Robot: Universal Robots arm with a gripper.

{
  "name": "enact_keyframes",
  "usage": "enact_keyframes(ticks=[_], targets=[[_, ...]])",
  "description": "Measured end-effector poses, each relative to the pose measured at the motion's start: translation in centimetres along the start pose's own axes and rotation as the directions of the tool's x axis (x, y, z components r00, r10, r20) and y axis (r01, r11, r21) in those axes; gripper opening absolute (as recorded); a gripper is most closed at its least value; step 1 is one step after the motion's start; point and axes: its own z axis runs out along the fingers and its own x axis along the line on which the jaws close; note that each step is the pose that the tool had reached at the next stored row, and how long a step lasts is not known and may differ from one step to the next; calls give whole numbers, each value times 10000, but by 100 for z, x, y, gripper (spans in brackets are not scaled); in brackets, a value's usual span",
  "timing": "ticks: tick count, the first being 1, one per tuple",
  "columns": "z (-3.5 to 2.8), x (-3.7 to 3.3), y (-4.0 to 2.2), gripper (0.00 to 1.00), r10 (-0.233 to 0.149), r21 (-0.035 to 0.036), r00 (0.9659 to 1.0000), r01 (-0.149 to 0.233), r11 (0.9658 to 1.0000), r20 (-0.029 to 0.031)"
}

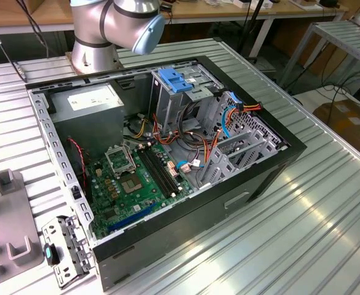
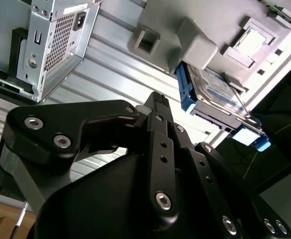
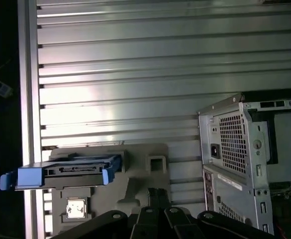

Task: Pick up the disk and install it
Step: 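Reach for the disk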

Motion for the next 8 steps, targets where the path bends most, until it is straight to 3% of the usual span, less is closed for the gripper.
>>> enact_keyframes(ticks=[4, 8], targets=[[-3, 124, 7, 11, 0, 1, 10000, 0, 10000, -1], [-4, 199, 12, 11, 0, 1, 10000, 0, 10000, 0]])
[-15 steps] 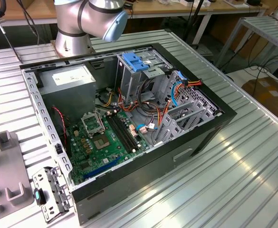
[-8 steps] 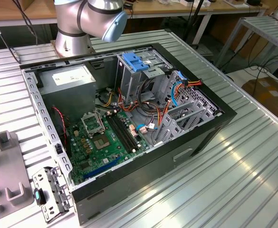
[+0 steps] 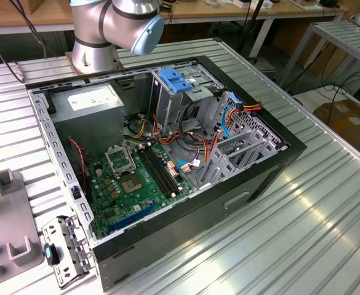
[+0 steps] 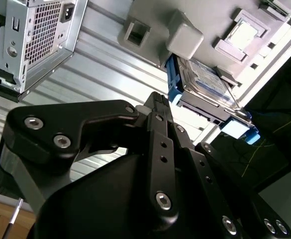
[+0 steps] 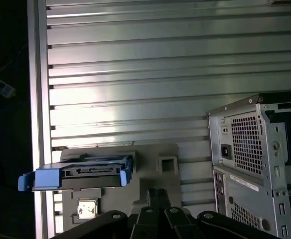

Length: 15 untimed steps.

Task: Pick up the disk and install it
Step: 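Reach for the disk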

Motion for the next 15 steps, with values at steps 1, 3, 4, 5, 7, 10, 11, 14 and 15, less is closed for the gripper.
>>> enact_keyframes(ticks=[1, 3, 4, 5, 7, 10, 11, 14, 15], targets=[[0, 21, 1, 11, 0, 0, 10000, 0, 10000, 0], [-1, 63, 6, 11, 0, 0, 10000, 0, 10000, 0], [-1, 102, 12, 11, -1, -1, 10000, 1, 10000, 1], [-2, 151, 20, 11, 0, 0, 10000, 0, 10000, 0], [-2, 265, 44, 11, 0, 0, 10000, 0, 10000, 0], [-4, 442, 46, 11, 1, 0, 10000, -1, 10000, 0], [-3, 491, 45, 11, 1, -1, 10000, -1, 10000, 1], [-5, 676, 32, 11, -1, -1, 10000, 1, 10000, 0], [-6, 781, 25, 11, 1, -1, 10000, -1, 10000, -3]])
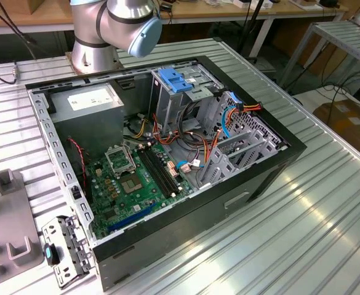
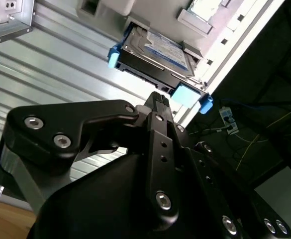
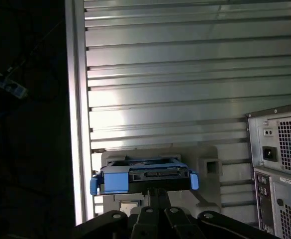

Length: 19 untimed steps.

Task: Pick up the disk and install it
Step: 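Reach for the disk, then pick up the disk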

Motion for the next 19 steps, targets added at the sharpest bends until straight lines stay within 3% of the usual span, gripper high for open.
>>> enact_keyframes(ticks=[6, 7, 19], targets=[[-1, 289, -23, 11, 1, 2, 10000, -1, 10000, -34], [-2, 311, -24, 11, 1, 4, 10000, -1, 10000, -45], [-3, 336, -26, 11, 1, 4, 10000, 0, 10000, -49]])
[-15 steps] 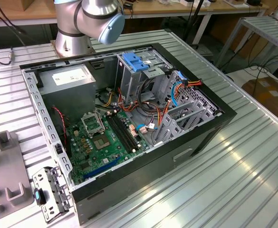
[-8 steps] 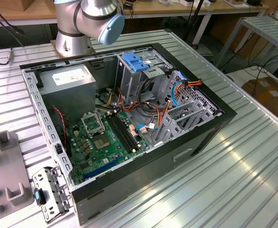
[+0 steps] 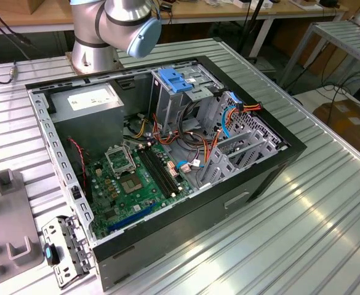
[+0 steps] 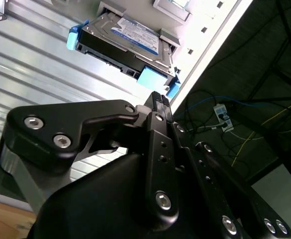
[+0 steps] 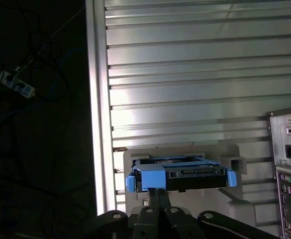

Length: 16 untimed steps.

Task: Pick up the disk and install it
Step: 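Pick up the disk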

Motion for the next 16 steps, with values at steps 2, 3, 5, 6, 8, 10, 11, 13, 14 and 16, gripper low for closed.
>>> enact_keyframes(ticks=[2, 3, 5, 6, 8, 10, 11, 13, 14, 16], targets=[[0, 0, 0, 11, -18, -1, 10000, 18, 10000, 0], [0, 0, 0, 11, -37, -1, 10000, 37, 10000, -2], [0, 1, 0, 11, -226, -5, 9997, 226, 9997, -10], [1, 1, 0, 11, -394, -8, 9992, 394, 9992, -16], [0, 1, 0, 11, -567, -11, 9984, 567, 9984, -24], [0, 0, 0, 11, -774, -16, 9970, 774, 9970, -33], [0, 0, 0, 11, -882, -18, 9961, 882, 9961, -38], [0, 0, 0, 11, -1135, -24, 9935, 1135, 9935, -49], [0, 0, 0, 11, -1343, -29, 9909, 1342, 9909, -57], [0, 0, 0, 11, -1636, -36, 9865, 1636, 9865, -69]])
